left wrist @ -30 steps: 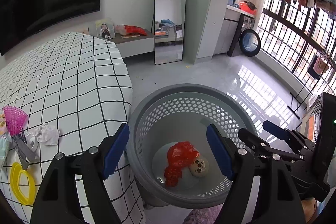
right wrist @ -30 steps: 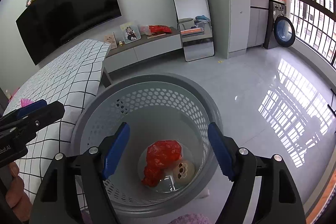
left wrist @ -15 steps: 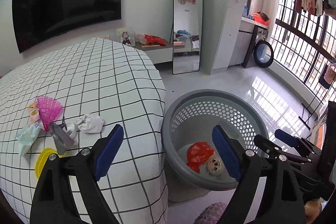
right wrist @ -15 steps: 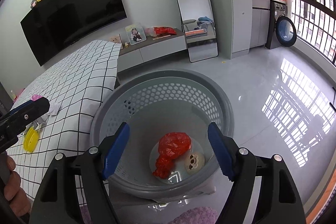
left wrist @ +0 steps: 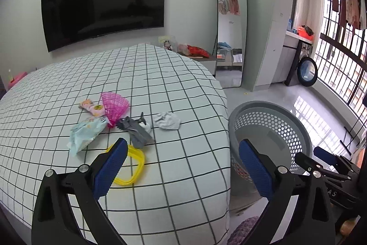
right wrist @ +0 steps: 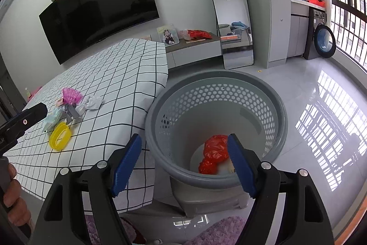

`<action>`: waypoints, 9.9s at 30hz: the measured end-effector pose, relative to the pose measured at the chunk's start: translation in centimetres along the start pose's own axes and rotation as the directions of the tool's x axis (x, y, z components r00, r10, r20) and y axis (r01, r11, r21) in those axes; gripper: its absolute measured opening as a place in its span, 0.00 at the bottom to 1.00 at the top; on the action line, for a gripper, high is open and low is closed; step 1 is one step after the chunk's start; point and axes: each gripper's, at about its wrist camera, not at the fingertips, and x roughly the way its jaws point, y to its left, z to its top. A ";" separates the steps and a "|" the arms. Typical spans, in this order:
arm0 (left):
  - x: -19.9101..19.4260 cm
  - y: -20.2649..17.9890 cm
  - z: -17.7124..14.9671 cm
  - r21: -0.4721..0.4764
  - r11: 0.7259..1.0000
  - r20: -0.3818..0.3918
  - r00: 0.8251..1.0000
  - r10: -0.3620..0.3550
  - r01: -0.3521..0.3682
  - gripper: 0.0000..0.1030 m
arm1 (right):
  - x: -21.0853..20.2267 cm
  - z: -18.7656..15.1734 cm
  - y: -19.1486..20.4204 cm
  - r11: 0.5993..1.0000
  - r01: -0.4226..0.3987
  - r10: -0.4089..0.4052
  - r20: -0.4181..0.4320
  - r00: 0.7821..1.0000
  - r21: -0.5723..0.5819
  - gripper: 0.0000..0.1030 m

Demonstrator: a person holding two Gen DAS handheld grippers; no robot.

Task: Collect trash
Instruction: 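Move both tools back over the bed toward the yellow ring, then grasp the yellow ring with the left tool while the right tool grasps the white tissue, then carry the yellow ring and white tissue over the grey basket with both tools, then open both tools to drop the ring and tissue into the basket, then move both open tools from the basket back over the bed items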

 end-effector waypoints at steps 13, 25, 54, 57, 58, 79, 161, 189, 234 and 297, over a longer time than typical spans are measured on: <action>-2.0 9.0 -2.0 -0.054 0.992 -0.001 0.993 0.117 -0.117 0.94 | 0.1 -0.7 8.3 0.995 0.010 -0.013 -0.024 1.000 -0.098 0.71; -5.5 14.4 -4.1 -0.105 0.984 0.042 0.988 0.149 -0.144 0.94 | -4.4 -1.1 12.0 0.992 0.058 -0.056 0.024 0.998 -0.113 0.71; -3.4 12.8 -1.4 -0.038 0.999 0.021 0.999 0.035 -0.034 0.94 | -4.1 -0.4 13.1 0.999 0.024 -0.023 0.031 0.999 -0.035 0.71; -2.6 12.5 -1.1 -0.046 0.998 0.007 0.999 0.047 -0.046 0.94 | -3.4 -0.1 12.7 0.999 0.013 -0.012 0.029 1.000 -0.044 0.71; -2.4 12.4 -1.1 -0.049 0.998 0.001 0.999 0.050 -0.050 0.94 | -3.1 0.0 12.6 0.999 0.007 -0.006 0.029 1.000 -0.046 0.71; 0.5 13.8 2.4 -0.087 0.976 -0.006 0.980 0.199 -0.199 0.94 | 6.0 6.0 14.1 0.979 -0.143 0.133 -0.072 0.988 -0.148 0.71; 4.9 11.3 -2.2 -0.074 0.983 -0.170 0.973 0.156 -0.171 0.69 | 18.7 7.5 19.8 0.932 -0.186 0.089 -0.300 0.950 -0.312 0.64; 3.4 6.7 -0.1 0.002 0.998 -0.097 0.993 0.061 -0.061 0.70 | 10.8 6.7 12.4 0.983 -0.099 0.072 -0.170 0.983 -0.157 0.23; 13.6 -14.0 -0.6 0.185 0.969 -0.237 0.964 -0.119 0.165 0.70 | 10.5 3.3 -8.0 0.996 0.083 -0.077 -0.170 0.982 0.032 0.23; 10.2 -11.5 0.8 0.157 0.977 -0.172 0.978 -0.115 0.142 0.93 | 6.6 3.7 -7.9 0.989 0.089 -0.082 -0.058 0.995 0.115 0.68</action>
